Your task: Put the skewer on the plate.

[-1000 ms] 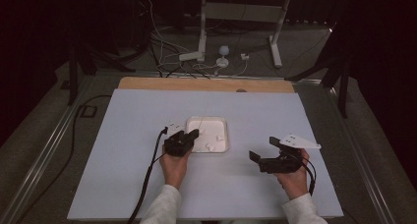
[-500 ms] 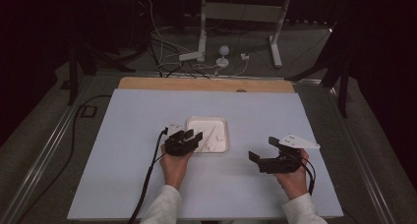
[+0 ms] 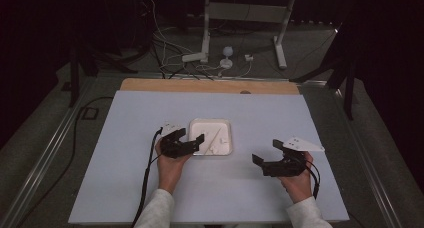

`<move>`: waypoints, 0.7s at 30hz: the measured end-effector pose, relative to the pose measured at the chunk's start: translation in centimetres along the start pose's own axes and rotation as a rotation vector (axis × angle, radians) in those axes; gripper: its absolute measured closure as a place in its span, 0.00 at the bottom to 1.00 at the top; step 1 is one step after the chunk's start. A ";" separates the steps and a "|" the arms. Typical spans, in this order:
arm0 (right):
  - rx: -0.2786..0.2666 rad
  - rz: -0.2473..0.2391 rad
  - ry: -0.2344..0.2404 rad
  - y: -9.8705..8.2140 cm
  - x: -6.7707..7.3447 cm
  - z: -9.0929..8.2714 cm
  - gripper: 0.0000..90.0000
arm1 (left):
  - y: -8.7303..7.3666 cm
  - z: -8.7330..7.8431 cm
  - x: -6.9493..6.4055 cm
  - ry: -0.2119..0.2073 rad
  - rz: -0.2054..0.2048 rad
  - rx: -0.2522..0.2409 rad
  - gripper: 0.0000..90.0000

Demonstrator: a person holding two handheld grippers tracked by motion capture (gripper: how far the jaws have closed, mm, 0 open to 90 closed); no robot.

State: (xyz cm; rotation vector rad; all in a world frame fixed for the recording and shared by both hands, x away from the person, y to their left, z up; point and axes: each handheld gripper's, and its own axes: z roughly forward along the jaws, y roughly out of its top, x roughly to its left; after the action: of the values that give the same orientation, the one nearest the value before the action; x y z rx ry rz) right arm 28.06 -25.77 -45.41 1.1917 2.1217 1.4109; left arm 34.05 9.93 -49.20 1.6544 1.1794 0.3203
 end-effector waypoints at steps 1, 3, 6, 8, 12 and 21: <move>0.000 0.000 0.000 0.0 0.0 0.0 0.00 | 0.1 -0.2 0.0 0.000 0.007 0.000 0.18; -0.002 -0.001 0.000 0.0 0.0 0.0 0.00 | 0.4 -0.7 0.0 -0.001 0.012 -0.004 0.16; -0.006 0.001 -0.002 0.0 -0.1 -0.1 0.00 | 0.7 -1.4 0.1 0.003 0.025 -0.004 0.12; -0.007 0.001 -0.003 0.0 -0.1 -0.2 0.00 | 0.9 -2.1 0.2 0.000 0.033 -0.001 0.09; -0.015 0.001 -0.004 -0.1 -0.1 -0.3 0.00 | 1.3 -3.4 0.4 0.013 0.066 -0.009 0.04; -0.026 -0.013 0.000 -0.2 -0.1 -0.4 0.00 | 1.3 -6.4 1.2 -0.002 0.110 -0.052 0.01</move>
State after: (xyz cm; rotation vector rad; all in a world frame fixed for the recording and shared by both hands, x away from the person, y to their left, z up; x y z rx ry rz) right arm 27.75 -26.17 -45.41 1.1665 2.1010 1.4277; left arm 30.90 14.58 -45.75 1.6768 1.0726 0.4149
